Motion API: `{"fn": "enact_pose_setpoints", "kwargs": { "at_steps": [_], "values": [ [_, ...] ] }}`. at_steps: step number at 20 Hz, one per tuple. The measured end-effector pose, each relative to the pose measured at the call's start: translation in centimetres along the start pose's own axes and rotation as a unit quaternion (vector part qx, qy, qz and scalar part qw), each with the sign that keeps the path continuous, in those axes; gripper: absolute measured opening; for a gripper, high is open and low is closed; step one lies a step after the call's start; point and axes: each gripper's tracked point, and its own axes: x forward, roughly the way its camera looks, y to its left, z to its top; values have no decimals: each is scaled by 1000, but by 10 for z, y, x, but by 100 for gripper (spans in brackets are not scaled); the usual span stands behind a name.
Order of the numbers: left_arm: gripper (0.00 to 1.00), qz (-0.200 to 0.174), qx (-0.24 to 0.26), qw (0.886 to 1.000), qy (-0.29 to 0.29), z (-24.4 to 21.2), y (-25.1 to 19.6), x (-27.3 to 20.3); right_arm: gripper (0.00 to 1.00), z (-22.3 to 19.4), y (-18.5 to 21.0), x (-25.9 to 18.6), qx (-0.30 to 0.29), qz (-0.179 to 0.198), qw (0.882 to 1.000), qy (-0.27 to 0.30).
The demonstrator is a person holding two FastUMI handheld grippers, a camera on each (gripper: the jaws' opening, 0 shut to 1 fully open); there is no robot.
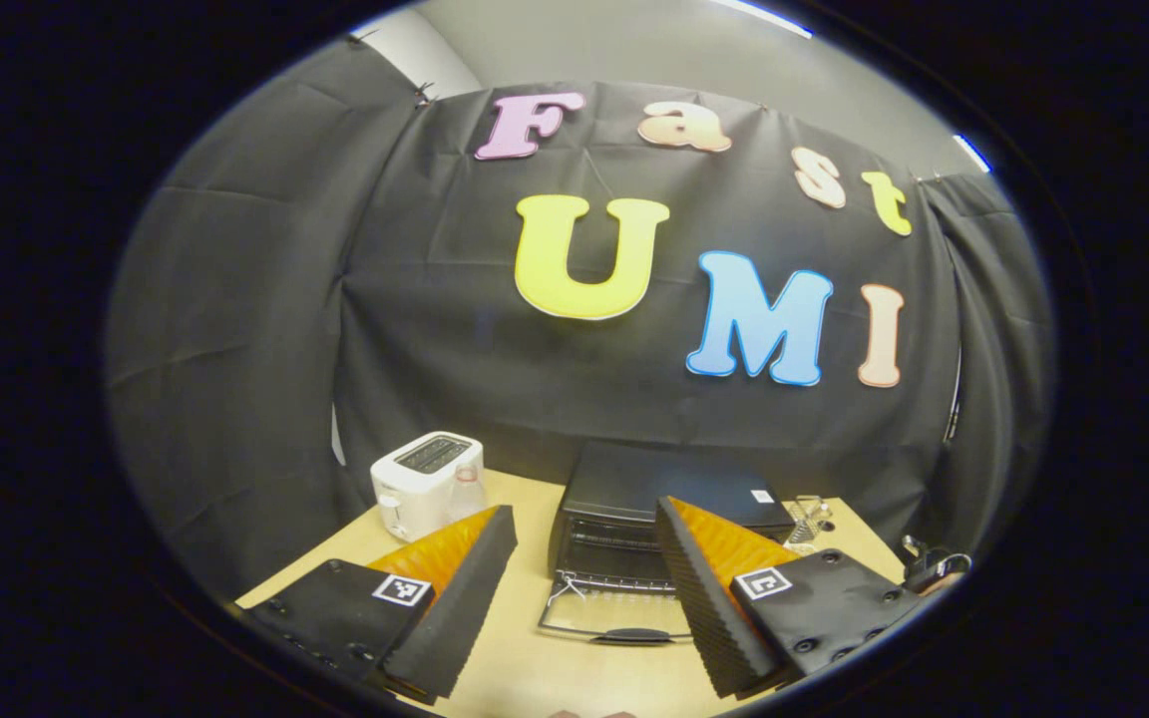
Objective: Open the electric oven with the left hand, put the food in, and close the electric oven.
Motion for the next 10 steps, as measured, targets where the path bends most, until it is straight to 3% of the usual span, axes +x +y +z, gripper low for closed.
{"fn": "enact_pose_setpoints", "kwargs": {
  "at_steps": [3, 5, 6, 7, 9, 10],
  "values": [
    [95, 2, 0, 1000, -3, 0, 6, -1, 6, 8, 6, 2, -14, -19, 1000, -8],
    [95, 4, -3, 1000, 0, -3, 9, -3, 27, 10, 15, -1, 11, -9, 1000, -8],
    [95, 6, -5, 1000, 0, -5, 11, -3, 51, 8, 13, 1, 13, -15, 1000, -5],
    [95, 8, -7, 1000, 3, -7, 13, -3, 61, 8, 3, 5, -19, -33, 999, -8],
    [95, 9, -12, 1000, 6, -13, 15, 3, 6, 8, -8, 4, -24, -16, 999, -16],
    [95, 10, -13, 1000, 7, -15, 16, 3, 5, 10, -7, -3, -4, 5, 1000, -23]
  ]
}}
